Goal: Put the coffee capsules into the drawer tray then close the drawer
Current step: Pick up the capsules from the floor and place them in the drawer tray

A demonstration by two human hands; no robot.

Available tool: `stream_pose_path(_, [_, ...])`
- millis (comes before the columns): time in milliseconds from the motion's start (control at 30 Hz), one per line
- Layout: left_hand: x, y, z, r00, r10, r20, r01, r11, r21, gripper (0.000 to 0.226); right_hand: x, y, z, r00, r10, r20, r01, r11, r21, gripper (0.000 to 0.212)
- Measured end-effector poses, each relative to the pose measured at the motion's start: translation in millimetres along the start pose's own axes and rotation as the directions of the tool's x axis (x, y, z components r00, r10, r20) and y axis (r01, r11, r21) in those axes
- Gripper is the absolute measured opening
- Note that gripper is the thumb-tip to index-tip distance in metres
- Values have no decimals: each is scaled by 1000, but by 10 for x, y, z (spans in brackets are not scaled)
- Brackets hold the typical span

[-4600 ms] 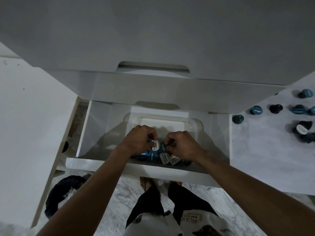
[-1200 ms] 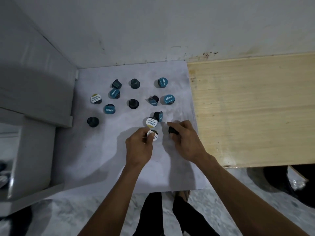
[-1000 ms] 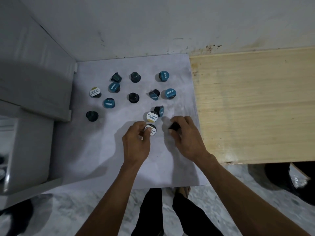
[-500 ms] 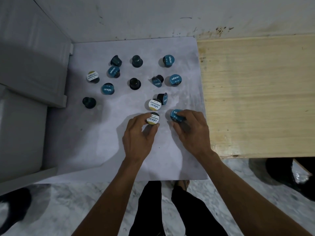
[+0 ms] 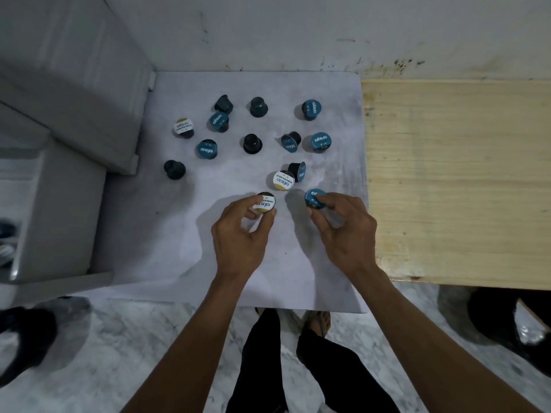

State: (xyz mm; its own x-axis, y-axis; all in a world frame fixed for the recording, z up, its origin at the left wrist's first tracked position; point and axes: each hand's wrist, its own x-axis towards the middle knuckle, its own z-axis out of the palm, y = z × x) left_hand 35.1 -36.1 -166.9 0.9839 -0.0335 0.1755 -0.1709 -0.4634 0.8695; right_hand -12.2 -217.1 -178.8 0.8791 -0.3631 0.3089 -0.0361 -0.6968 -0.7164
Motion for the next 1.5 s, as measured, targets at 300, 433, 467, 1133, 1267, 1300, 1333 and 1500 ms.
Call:
stream_pose_path(300, [-85,425,-995,978,-84,-192,85,996,-4,22,96,-924,-153,998,-49,29,44,987,156,26])
stream_pose_path(433, [-113,460,-1645,974,-39,-223,49,998,37,21,60,-1501,-15,997,-35,74,16,970,244,25])
stream_pose_path(467, [-119,449,-1828,972,-40,-230,50,998,35,21,40,-1655,39,995,-41,87,17,965,262,25])
stream_pose_path(1133, [701,-536,-5033,996,-80,-50,90,965,247,19,-209,-4185,1723,947,-85,308,10,971,239,18])
stream_pose_path(1267, [1096,-804,-4933,990,-90,105,48,937,347,19,13,-4271,2067,929,-37,369,-30,984,175,15])
stream_pose_path(1300, [1174,-879,-4877,985,-95,144,36,929,367,19,56,-4260,2147,918,-28,396,-38,987,157,14])
stream_pose_path(1333, [1245,-941,-4816,978,-105,180,28,923,383,19,94,-4233,2225,905,-21,425,-38,991,128,13])
stream_pose_path(1500, [1517,-1121,-4547,925,-178,335,11,896,445,18,115,-4113,2561,826,29,563,-11,999,-35,12])
